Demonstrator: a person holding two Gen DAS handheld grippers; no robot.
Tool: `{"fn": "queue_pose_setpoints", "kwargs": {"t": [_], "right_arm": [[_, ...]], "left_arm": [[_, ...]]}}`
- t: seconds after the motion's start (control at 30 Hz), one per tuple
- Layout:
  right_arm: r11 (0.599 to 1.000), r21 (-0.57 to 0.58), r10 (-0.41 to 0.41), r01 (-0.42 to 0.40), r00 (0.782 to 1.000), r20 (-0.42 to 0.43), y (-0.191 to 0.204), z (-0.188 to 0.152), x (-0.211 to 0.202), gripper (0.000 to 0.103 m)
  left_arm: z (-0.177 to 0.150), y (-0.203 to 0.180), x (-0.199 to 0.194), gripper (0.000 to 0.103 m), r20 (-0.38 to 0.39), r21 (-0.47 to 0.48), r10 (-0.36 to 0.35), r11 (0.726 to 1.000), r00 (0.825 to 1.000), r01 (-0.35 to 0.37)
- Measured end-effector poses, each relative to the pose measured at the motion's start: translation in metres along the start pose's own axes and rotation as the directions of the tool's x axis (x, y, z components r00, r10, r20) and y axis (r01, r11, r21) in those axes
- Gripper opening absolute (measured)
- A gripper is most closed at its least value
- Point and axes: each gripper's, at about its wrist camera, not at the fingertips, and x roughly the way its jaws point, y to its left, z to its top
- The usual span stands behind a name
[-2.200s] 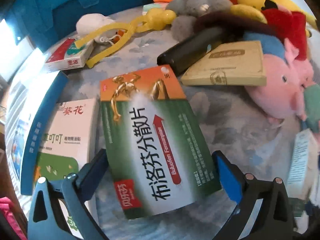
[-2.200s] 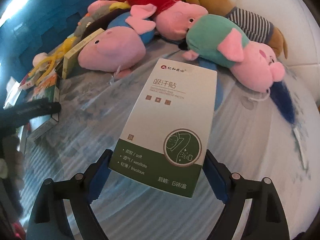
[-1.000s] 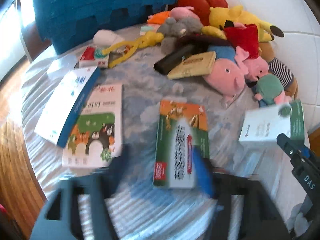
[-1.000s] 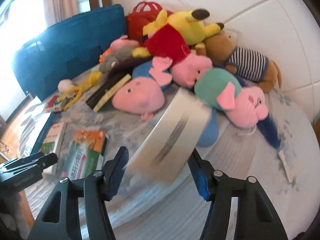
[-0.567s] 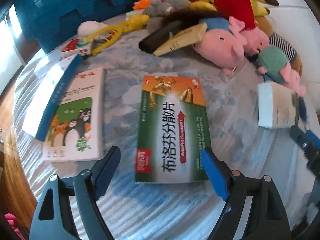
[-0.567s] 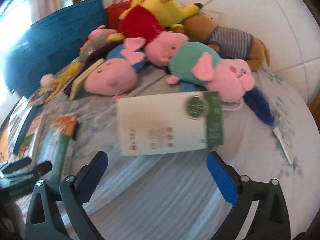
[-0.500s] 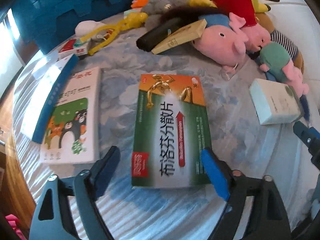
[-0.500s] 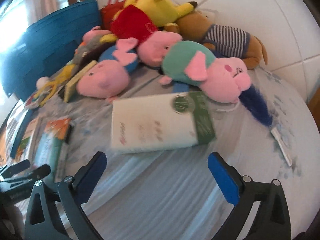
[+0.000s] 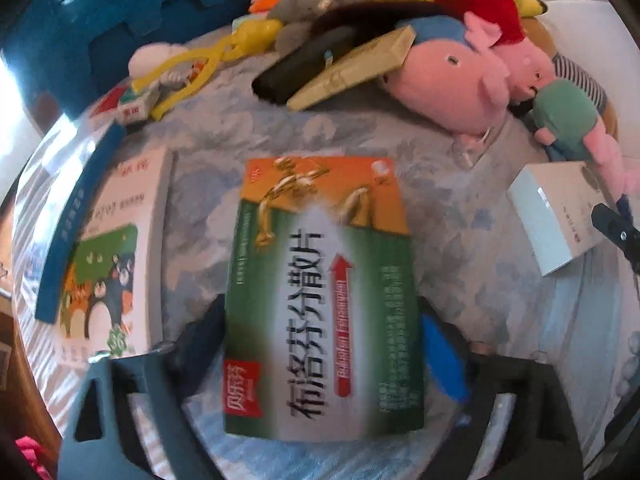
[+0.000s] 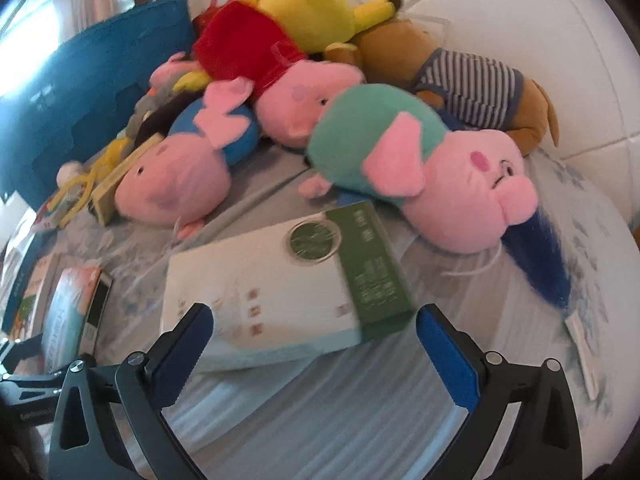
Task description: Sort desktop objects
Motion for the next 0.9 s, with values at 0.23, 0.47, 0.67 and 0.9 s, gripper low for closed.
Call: {"fn": "queue_pose_setpoints", "kwargs": {"t": [0.23,0.47,0.67,0.9], "right_arm": [[0.956,0.078,0.292,-0.283,0.942,-0.164,0.013,-0.018,0.001,0.097],[0.995,0.062,0.074,-0.073,0.997,-0.017,-0.017,0.003,-0.038,0.053],[0.990,0.089,-0.102,0.106,0.993,-0.051,-0.057,0.022,0.004,0.053],[0.976,-0.090,0.175,-0.198,0.960,-0.218,0.022,-0.035,-0.020,0.053]], "left_arm": [[0.003,0.017,-0.022,0.087,0.033,-0.014,0.002,1.000,0.999,-0.002],[-0.003,0.015,-0.042,0.087,0.065,-0.004,-0.012,1.000,0.998,0.012],[-0.010,0.005,-0.042,0.087,0.069,0.011,-0.020,1.000,0.997,0.019],[-0.005,0.013,-0.034,0.087,0.088,0.003,0.014,1.000,0.996,-0.015]]}}
